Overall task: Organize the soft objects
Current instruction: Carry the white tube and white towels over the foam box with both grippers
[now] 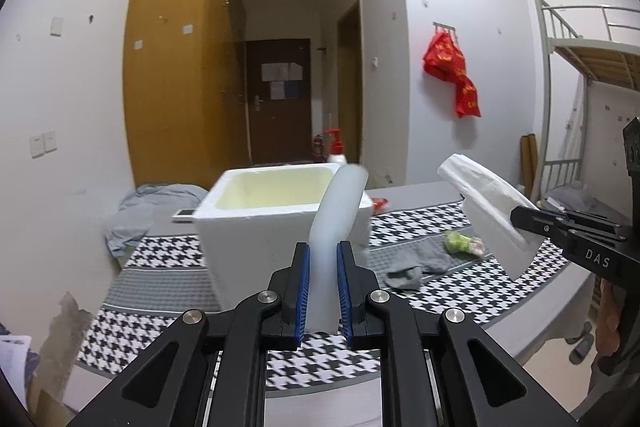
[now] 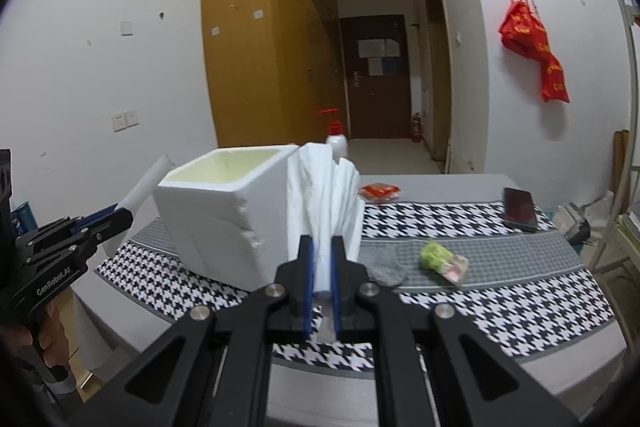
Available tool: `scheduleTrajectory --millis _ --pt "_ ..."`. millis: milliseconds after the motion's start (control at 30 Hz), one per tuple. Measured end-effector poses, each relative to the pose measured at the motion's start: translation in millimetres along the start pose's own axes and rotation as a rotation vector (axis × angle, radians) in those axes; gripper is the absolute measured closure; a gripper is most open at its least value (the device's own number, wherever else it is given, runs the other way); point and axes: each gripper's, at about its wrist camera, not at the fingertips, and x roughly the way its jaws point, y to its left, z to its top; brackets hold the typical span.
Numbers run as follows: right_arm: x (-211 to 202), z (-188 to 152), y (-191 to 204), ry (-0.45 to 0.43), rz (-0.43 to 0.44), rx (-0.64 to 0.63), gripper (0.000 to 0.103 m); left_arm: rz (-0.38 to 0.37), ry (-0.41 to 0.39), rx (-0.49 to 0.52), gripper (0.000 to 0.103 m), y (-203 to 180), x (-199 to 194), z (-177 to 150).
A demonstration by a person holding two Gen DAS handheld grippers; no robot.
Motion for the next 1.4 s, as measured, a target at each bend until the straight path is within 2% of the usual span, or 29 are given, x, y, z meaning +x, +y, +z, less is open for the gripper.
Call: scheduleTrajectory --millis 500,900,1400 --pt "20.5 11.1 47.9 -0.005 0.135 -0.086 0.093 0.103 0.001 -0.065 0.088 34.7 -10.6 -7.4" --pt "39.8 17.0 62.2 0.013 0.144 -0.102 0.093 0.102 0.004 -0.07 0.088 54.4 -1.4 -2.5" --pt "53.0 40.0 72.2 -0.01 0.154 -0.091 0.093 0.115 0.006 -0.06 0.088 71.8 10.1 15.1"
